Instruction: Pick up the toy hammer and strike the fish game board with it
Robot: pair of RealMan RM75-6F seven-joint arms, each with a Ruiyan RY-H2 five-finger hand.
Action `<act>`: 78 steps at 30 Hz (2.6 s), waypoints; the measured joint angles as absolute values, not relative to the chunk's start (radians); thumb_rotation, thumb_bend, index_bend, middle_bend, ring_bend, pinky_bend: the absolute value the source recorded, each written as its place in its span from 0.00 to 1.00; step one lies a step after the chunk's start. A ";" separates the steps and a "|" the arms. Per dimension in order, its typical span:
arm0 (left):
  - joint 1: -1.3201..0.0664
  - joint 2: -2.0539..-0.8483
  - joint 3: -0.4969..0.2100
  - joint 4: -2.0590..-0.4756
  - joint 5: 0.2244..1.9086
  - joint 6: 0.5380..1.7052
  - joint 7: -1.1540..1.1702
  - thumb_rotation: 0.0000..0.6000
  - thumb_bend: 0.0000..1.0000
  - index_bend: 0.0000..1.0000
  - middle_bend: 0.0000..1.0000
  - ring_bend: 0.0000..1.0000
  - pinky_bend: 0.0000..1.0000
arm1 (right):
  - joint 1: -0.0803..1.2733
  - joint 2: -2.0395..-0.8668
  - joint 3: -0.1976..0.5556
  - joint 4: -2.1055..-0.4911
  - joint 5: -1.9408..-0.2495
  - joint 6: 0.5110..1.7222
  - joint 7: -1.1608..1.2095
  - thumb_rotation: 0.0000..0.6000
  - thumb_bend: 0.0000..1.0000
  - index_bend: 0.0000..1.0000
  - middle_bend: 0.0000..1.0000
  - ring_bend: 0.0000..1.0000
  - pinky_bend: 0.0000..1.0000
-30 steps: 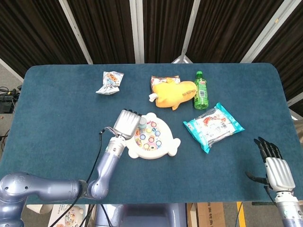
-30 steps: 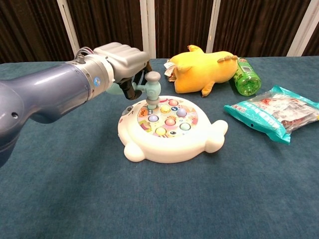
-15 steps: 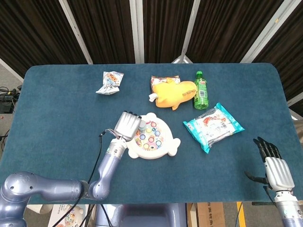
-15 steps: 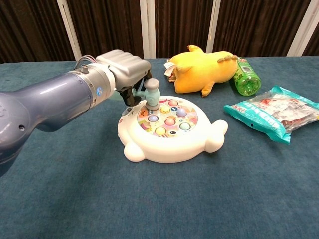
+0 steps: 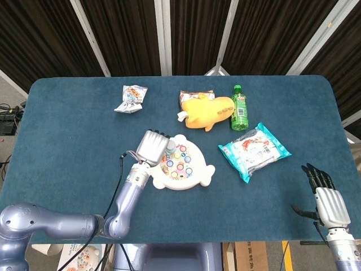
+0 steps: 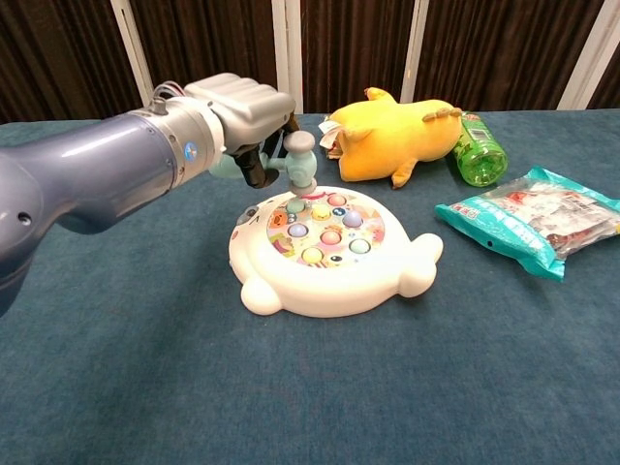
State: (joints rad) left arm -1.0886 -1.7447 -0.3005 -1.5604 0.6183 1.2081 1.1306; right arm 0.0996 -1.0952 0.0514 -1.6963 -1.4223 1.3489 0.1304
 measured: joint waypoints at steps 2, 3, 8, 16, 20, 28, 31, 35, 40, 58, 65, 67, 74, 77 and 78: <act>-1.096 -1.743 -0.308 -1.568 0.613 1.211 1.131 1.00 0.59 0.63 0.50 0.43 0.57 | 0.100 -1.095 0.051 -1.697 -1.422 1.349 0.131 1.00 0.19 0.00 0.00 0.00 0.00; -1.098 -1.743 -0.309 -1.569 0.611 1.211 1.131 1.00 0.59 0.63 0.50 0.43 0.57 | 0.100 -1.095 0.051 -1.697 -1.421 1.348 0.131 1.00 0.19 0.00 0.00 0.00 0.00; -1.120 -1.759 -0.316 -1.564 0.589 1.207 1.139 1.00 0.59 0.63 0.50 0.43 0.57 | 0.101 -1.094 0.053 -1.698 -1.418 1.346 0.133 1.00 0.19 0.00 0.00 0.00 0.00; -1.140 -1.784 -0.310 -1.536 0.556 1.204 1.146 1.00 0.59 0.63 0.50 0.43 0.57 | 0.101 -1.092 0.053 -1.697 -1.418 1.344 0.139 1.00 0.19 0.00 0.00 0.00 0.00; -1.144 -1.789 -0.306 -1.528 0.554 1.204 1.139 1.00 0.59 0.63 0.50 0.43 0.57 | 0.102 -1.093 0.052 -1.698 -1.420 1.344 0.137 1.00 0.19 0.00 0.00 0.00 0.00; -1.150 -1.802 -0.296 -1.509 0.545 1.192 1.125 1.00 0.59 0.63 0.50 0.43 0.57 | 0.103 -1.093 0.053 -1.700 -1.416 1.342 0.135 1.00 0.19 0.00 0.00 0.00 0.00; -1.151 -1.807 -0.288 -1.499 0.538 1.187 1.125 1.00 0.59 0.63 0.50 0.43 0.57 | 0.104 -1.093 0.053 -1.701 -1.414 1.339 0.137 1.00 0.19 0.00 0.00 0.00 0.00; -1.152 -1.814 -0.277 -1.487 0.536 1.181 1.123 1.00 0.59 0.63 0.50 0.43 0.57 | 0.104 -1.093 0.053 -1.701 -1.415 1.338 0.137 1.00 0.19 0.00 0.00 0.00 0.00; -1.154 -1.818 -0.269 -1.481 0.533 1.179 1.124 1.00 0.59 0.63 0.50 0.43 0.57 | 0.105 -1.093 0.053 -1.703 -1.415 1.338 0.136 1.00 0.19 0.00 0.00 0.00 0.00; -1.125 -1.726 -0.292 -1.607 0.578 1.242 1.083 1.00 0.59 0.63 0.49 0.43 0.57 | 0.104 -1.092 0.049 -1.702 -1.416 1.339 0.124 1.00 0.19 0.00 0.00 0.00 0.00; -1.036 -1.601 -0.247 -1.719 0.629 1.271 1.006 1.00 0.59 0.63 0.49 0.43 0.57 | 0.103 -1.094 0.050 -1.701 -1.411 1.339 0.112 1.00 0.19 0.00 0.00 0.00 0.00; -1.005 -1.566 -0.224 -1.743 0.649 1.276 0.974 1.00 0.59 0.62 0.49 0.43 0.57 | 0.103 -1.097 0.048 -1.700 -1.415 1.342 0.101 1.00 0.19 0.00 0.00 0.00 0.00; -0.871 -1.448 -0.090 -1.789 0.778 1.286 0.842 1.00 0.59 0.62 0.49 0.43 0.57 | 0.101 -1.105 0.044 -1.702 -1.423 1.351 0.071 1.00 0.19 0.00 0.00 0.00 0.00; -0.822 -1.422 -0.041 -1.786 0.827 1.283 0.779 1.00 0.59 0.62 0.49 0.43 0.57 | 0.099 -1.109 0.042 -1.703 -1.428 1.357 0.058 1.00 0.19 0.00 0.00 0.00 0.00; -0.809 -1.415 -0.029 -1.783 0.839 1.280 0.760 1.00 0.59 0.62 0.49 0.43 0.57 | 0.098 -1.110 0.041 -1.704 -1.430 1.359 0.053 1.00 0.19 0.00 0.00 0.00 0.00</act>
